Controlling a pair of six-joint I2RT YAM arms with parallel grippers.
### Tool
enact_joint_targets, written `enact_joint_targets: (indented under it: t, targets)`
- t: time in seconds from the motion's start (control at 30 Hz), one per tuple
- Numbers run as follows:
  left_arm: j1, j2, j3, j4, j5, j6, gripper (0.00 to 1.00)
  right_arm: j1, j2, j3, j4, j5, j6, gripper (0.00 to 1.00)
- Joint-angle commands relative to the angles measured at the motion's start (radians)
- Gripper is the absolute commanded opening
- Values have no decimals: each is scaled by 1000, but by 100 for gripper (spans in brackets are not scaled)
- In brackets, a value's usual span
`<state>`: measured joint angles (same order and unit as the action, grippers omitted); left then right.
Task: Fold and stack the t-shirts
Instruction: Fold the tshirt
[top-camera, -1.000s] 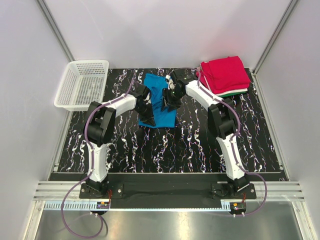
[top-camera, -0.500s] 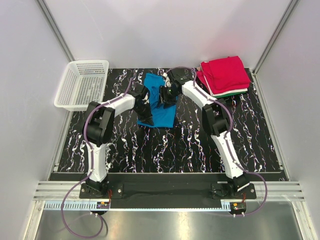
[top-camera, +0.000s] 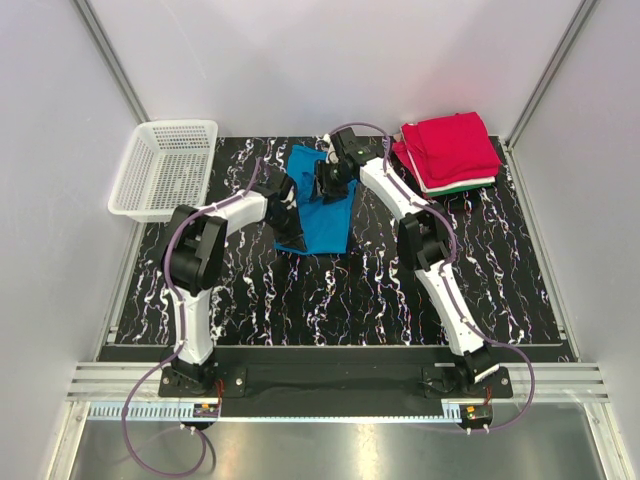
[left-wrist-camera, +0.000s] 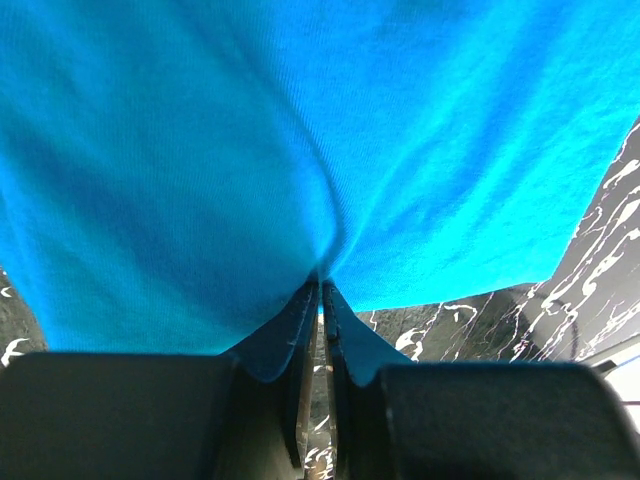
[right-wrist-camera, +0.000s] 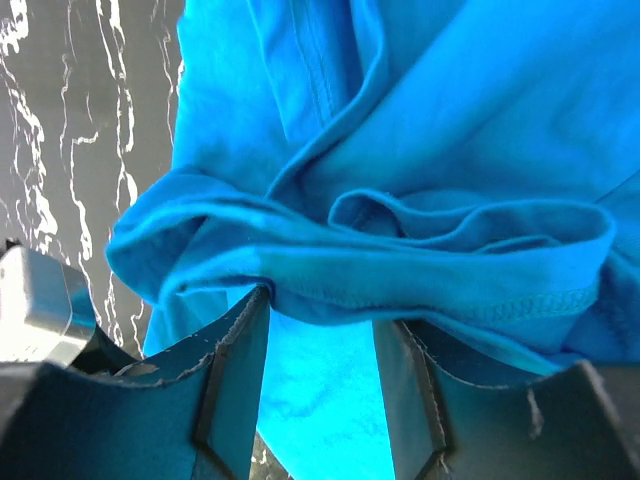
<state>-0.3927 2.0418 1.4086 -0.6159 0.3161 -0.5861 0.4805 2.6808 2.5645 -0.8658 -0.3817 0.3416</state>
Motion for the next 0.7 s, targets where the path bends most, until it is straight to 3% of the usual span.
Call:
enact_joint_targets:
  t: [0.0, 0.67]
  targets:
    - [5, -6, -57, -33, -40, 20, 13, -6, 14, 74, 21, 66, -7, 53]
    - [-6, -25, -115, -25, 9, 49, 17, -49, 59, 149, 83, 234, -36, 54]
